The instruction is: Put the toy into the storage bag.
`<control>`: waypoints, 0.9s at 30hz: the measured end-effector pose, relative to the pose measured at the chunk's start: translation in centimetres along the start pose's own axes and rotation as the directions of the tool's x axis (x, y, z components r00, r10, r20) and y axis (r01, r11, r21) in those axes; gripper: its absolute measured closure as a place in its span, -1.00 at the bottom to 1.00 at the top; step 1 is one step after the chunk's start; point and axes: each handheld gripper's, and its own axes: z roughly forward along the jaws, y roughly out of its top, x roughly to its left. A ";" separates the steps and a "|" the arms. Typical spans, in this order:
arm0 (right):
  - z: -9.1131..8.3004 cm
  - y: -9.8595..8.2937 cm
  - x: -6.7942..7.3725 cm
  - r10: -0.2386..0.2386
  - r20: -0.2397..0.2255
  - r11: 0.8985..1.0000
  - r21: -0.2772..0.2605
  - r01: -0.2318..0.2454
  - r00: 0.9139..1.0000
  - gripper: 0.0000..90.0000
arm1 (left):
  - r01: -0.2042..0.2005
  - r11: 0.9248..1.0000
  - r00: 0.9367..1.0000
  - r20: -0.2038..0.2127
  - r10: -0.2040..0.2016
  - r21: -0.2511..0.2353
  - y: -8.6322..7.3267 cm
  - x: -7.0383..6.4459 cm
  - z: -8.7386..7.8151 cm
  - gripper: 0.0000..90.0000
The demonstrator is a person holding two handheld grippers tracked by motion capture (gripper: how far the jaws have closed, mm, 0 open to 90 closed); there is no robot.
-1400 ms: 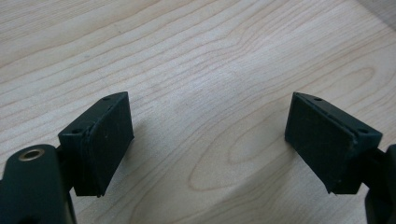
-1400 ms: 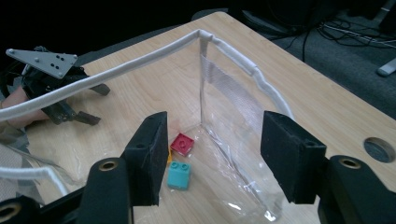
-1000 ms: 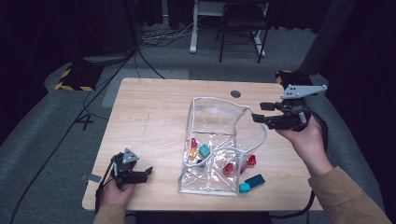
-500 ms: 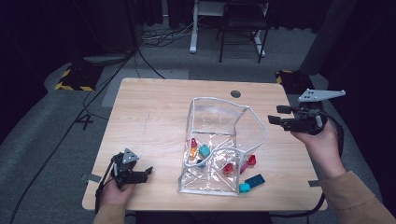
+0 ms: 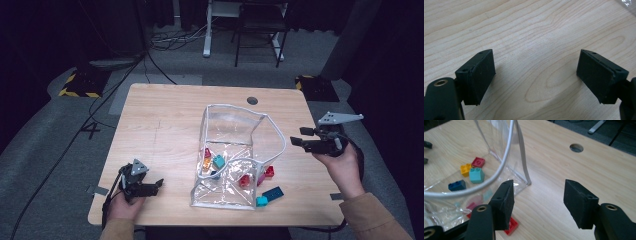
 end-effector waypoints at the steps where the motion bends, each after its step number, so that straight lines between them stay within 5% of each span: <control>1: 0.3 -0.4 0.0 0.004 -0.003 1.000 0.007 -0.004 1.000 -0.07 | 0.000 1.000 1.000 0.000 0.000 0.000 0.0 0.0 0.0 -0.65; 15: 4.0 -5.1 1.1 0.006 -0.011 0.997 0.082 -0.005 1.000 -0.02 | 0.000 1.000 1.000 0.000 0.000 0.001 0.0 0.0 0.0 -0.65; 27: 7.3 -7.9 2.6 0.018 -0.091 0.987 0.159 -0.003 0.996 -0.04 | 0.000 1.000 1.000 -0.001 0.000 0.001 0.0 0.0 0.0 -0.65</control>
